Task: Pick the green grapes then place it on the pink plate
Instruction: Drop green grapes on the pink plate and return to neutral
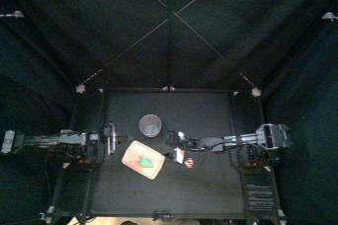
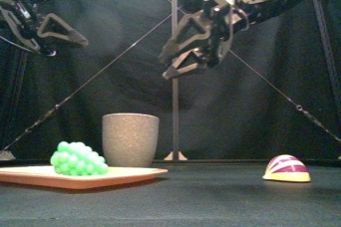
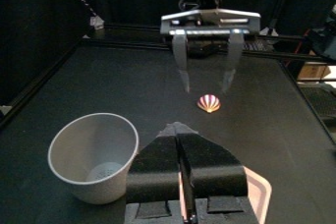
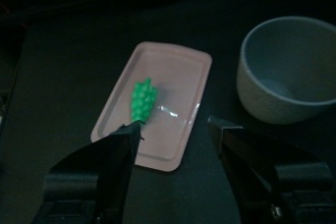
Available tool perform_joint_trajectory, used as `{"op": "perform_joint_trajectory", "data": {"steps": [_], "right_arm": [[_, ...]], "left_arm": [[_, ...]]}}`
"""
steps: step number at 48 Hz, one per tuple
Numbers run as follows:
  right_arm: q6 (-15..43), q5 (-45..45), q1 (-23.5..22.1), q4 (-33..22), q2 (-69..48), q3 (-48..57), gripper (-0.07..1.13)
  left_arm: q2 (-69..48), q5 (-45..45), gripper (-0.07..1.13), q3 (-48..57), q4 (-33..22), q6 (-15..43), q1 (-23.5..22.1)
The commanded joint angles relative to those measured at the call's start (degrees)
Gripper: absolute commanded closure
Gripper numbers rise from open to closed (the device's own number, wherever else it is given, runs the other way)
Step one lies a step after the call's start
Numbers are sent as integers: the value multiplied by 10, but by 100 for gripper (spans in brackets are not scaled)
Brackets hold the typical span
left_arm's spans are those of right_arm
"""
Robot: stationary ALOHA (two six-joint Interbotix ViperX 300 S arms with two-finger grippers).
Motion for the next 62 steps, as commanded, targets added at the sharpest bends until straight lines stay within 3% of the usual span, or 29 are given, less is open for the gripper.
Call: {"op": "perform_joint_trajectory", "data": {"steps": [1,23,62], "right_arm": [[-2,-47,-9,-16,-73,45,15],[0,-166,-11,-32,-193,172,15],[-2,-174,-16,-40,-200,179,15]], "left_arm": [[1,-5,85,-9,-2,0,2],[1,-35,85,-8,-3,1,5],[1,-36,85,3,-3,1,8]]}}
